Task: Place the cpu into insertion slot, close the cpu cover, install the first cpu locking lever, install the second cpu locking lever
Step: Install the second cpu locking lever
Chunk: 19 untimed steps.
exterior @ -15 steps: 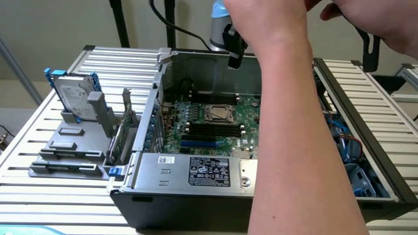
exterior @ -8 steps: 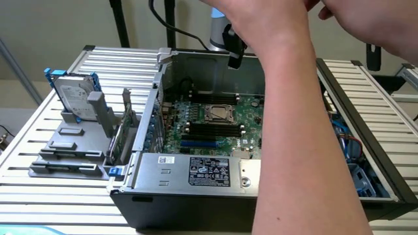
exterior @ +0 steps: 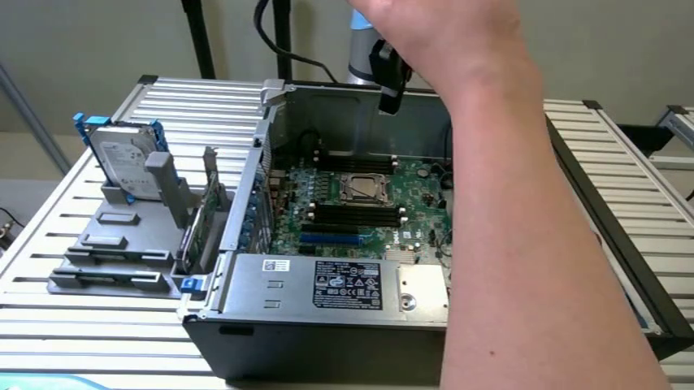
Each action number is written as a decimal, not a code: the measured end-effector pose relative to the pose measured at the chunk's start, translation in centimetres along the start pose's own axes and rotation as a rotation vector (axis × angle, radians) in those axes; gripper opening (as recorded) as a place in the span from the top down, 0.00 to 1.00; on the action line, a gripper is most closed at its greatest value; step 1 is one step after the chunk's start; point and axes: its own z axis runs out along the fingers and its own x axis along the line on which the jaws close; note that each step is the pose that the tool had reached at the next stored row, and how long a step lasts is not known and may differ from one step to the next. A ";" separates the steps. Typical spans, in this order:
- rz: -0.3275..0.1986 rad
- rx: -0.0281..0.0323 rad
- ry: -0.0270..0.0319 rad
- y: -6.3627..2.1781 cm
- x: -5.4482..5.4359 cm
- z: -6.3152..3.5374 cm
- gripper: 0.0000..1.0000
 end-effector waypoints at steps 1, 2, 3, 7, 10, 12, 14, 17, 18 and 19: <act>0.000 0.0000 0.0000 0.00 0.0 0.00 0.89; 0.000 0.0000 0.0000 0.00 0.0 0.00 0.89; 0.001 0.0000 0.0001 0.01 0.0 0.00 0.89; 0.002 0.0001 0.0002 0.03 0.0 0.00 0.89; 0.004 0.0001 0.0002 0.04 0.0 0.00 0.89; 0.004 0.0001 0.0002 0.04 0.0 0.00 0.89; 0.004 0.0000 0.0002 0.05 0.0 0.00 0.89; 0.005 0.0001 0.0002 0.05 0.0 0.00 0.89; 0.005 0.0001 0.0002 0.05 0.0 0.00 0.89; 0.005 0.0001 0.0003 0.05 0.0 0.00 0.89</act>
